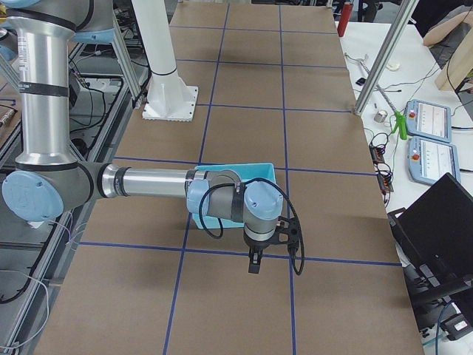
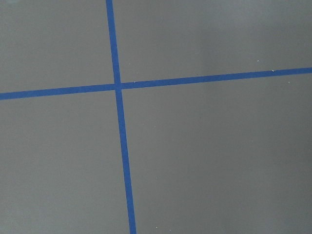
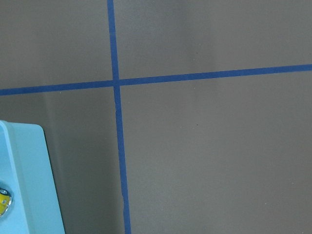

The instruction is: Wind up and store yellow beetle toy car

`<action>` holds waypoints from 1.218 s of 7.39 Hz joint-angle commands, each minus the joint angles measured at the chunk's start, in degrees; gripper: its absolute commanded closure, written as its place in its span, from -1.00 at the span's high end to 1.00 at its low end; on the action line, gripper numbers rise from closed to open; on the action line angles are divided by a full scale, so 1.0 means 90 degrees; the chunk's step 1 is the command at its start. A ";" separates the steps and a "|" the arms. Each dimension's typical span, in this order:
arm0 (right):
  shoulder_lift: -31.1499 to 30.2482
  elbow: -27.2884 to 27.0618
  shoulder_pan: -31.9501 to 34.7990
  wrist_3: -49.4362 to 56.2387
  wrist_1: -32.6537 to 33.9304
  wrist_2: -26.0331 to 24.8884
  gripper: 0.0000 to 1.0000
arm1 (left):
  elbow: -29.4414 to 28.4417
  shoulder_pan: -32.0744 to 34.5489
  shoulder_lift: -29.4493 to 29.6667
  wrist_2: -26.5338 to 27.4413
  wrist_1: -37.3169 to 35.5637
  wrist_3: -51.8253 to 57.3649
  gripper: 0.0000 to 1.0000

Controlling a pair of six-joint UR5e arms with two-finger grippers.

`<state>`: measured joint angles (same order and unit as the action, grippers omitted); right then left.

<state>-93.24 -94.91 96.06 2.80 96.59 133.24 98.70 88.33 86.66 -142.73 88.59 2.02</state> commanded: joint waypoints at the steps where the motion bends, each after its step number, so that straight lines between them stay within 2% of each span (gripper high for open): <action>1: -0.0001 0.0008 0.0000 0.0001 0.0000 0.0000 1.00 | 0.0000 0.0000 0.0010 0.0000 -0.0010 0.0000 1.00; 5: -0.0001 0.0008 0.0000 -0.0019 0.0000 -0.0039 1.00 | -0.0029 0.0000 0.0010 0.0010 0.0000 -0.0009 1.00; 7: -0.0021 0.0008 0.0000 -0.0028 0.0000 -0.0029 1.00 | -0.0039 0.0000 0.0019 0.0378 0.0000 -0.0019 1.00; 9: -0.0021 0.0008 0.0000 -0.0028 0.0000 -0.0029 1.00 | -0.0039 0.0000 0.0019 0.0488 0.0000 -0.0039 1.00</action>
